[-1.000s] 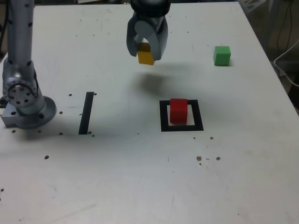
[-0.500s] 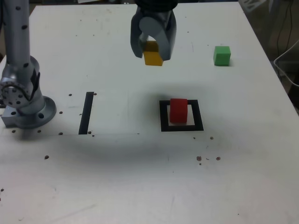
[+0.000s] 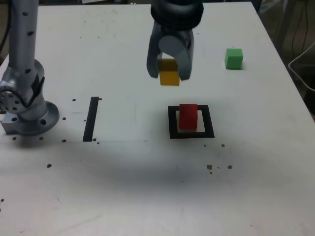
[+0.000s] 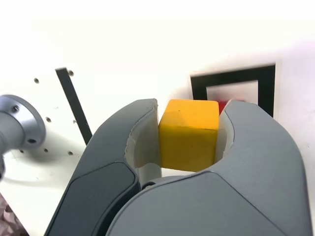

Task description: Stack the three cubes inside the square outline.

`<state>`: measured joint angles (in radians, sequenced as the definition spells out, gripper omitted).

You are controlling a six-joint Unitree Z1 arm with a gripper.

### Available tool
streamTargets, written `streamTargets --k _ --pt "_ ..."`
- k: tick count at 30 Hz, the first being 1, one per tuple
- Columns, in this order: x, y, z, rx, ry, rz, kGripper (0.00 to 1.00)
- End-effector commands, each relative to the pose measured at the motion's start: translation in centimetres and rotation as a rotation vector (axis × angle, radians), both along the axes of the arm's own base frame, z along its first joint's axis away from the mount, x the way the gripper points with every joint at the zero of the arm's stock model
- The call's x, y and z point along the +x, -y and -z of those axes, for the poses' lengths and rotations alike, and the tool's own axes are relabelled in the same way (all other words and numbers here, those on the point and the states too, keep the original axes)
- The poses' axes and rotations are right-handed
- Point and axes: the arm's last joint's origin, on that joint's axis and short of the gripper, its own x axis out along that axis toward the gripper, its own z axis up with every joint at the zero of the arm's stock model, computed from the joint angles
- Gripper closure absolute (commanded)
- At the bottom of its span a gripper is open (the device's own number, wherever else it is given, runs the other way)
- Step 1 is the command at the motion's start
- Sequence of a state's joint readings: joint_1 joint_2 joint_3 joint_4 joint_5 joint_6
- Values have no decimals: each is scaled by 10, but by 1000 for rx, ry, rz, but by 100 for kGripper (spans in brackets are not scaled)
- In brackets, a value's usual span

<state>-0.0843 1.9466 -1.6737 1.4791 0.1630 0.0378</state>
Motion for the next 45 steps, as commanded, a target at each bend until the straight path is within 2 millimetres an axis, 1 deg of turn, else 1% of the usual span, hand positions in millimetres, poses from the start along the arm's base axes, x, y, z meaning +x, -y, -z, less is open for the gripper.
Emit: streamTargets --k 1,5,9,20,26,36,40,45 --pt "7 8 6 -23 -10 5 70" --pt "15 18 12 -52 -19 6 70" --pt "21 22 18 -58 -28 1 70" --pt "31 19 24 -43 -25 -7 70" --pt "36 15 30 -46 -32 -21 70" --pt "44 15 42 -65 -26 -25 70" --pt "45 12 46 -67 -30 -26 68" --pt "45 11 47 -67 -35 -25 61"
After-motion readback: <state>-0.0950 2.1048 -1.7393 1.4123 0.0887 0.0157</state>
